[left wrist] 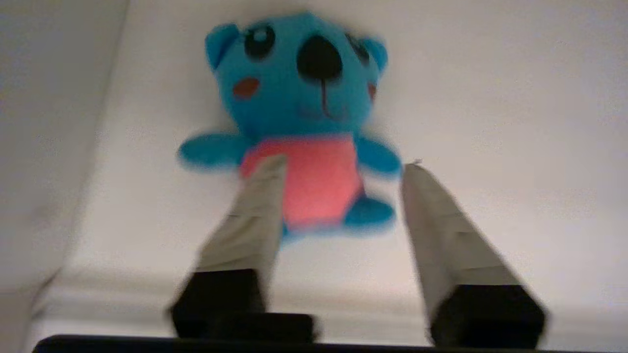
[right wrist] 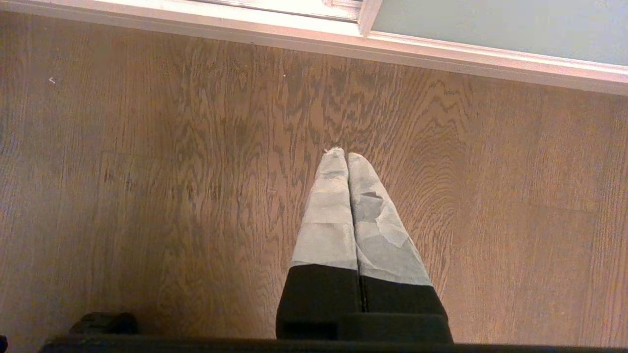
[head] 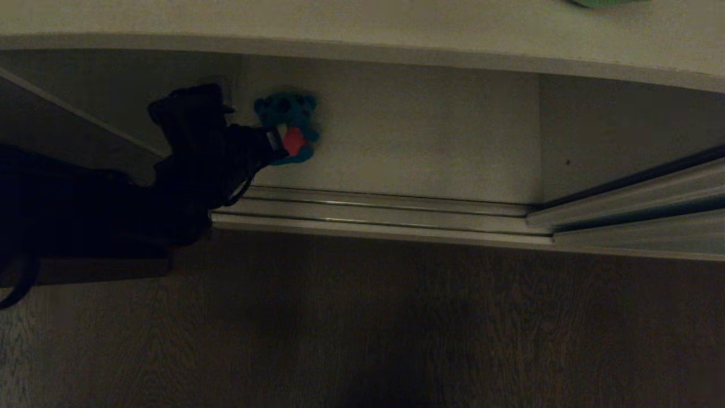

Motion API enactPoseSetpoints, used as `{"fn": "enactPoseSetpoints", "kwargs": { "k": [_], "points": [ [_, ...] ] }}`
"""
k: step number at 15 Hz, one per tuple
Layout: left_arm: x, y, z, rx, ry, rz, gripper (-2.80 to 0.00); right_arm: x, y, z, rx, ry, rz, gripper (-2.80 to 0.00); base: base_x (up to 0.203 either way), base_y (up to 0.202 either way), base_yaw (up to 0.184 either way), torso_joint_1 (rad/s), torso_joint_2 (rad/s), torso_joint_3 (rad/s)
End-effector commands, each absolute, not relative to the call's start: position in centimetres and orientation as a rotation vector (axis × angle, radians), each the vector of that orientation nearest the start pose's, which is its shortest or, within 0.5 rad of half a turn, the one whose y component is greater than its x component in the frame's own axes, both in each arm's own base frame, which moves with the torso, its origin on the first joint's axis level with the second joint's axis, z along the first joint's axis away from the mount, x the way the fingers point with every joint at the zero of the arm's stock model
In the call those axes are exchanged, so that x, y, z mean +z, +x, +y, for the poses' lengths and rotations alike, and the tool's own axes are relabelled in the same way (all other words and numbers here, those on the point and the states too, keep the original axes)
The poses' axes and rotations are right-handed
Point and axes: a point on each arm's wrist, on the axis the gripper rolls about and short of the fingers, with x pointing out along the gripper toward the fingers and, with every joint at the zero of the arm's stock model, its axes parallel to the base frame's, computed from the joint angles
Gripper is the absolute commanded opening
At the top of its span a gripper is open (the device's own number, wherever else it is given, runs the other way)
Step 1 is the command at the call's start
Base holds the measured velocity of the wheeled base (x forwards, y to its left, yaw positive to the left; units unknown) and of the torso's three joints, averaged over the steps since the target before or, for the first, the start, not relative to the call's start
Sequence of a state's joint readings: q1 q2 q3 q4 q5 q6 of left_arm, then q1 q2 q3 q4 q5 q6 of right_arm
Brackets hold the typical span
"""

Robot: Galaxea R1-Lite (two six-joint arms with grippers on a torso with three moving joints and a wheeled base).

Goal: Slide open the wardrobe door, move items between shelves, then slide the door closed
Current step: Place the blue doll on the lower shelf, then place the green doll on the lower shelf

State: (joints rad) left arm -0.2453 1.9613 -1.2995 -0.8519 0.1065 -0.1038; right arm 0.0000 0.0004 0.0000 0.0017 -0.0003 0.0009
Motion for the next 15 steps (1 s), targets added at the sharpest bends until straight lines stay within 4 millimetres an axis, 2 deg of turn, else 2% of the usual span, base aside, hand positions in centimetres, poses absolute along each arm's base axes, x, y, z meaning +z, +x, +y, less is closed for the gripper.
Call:
{"fn": "enactPoseSetpoints", "kwargs": {
  "k": [1,4,7,9,11,12,14,15],
  "points": [
    [27.1,34.8,-8.5,-0.153,-0.131,-0.185,-2.8,7.5,-2.3,0.0,0.0,0.001,0.003,-2.8,0.0,0.0,0.0,0.0,0.0,0.0],
    [29.7,29.1,-7.1,-0.151,-0.1,-0.169,-2.8,7.5,-2.3,0.0,0.0,0.002,0.003,-2.8,0.0,0.0,0.0,0.0,0.0,0.0],
    [31.4,21.2,-5.1,-0.144,-0.059,-0.086,-2.8,7.5,-2.3,0.0,0.0,0.0,0.003,-2.8,0.0,0.0,0.0,0.0,0.0,0.0],
    [31.3,14.4,-3.3,-0.146,-0.027,-0.016,-2.8,7.5,-2.3,0.0,0.0,0.002,0.003,-2.8,0.0,0.0,0.0,0.0,0.0,0.0],
    [30.0,7.4,-1.5,-0.156,0.01,0.022,-2.8,7.5,-2.3,0.0,0.0,0.002,0.003,-2.8,0.0,0.0,0.0,0.0,0.0,0.0],
    [28.8,3.9,-0.7,-0.158,0.032,0.026,-2.8,7.5,-2.3,0.0,0.0,0.002,0.003,-2.8,0.0,0.0,0.0,0.0,0.0,0.0],
    [24.8,-1.6,0.3,-0.129,0.065,0.021,-2.8,7.5,-2.3,0.0,0.0,0.002,0.003,-2.8,0.0,0.0,0.0,0.0,0.0,0.0],
    [22.5,-3.3,0.4,-0.101,0.077,0.021,-2.8,7.5,-2.3,0.0,0.0,0.001,0.003,-2.8,0.0,0.0,0.0,0.0,0.0,0.0]
  ]
}}
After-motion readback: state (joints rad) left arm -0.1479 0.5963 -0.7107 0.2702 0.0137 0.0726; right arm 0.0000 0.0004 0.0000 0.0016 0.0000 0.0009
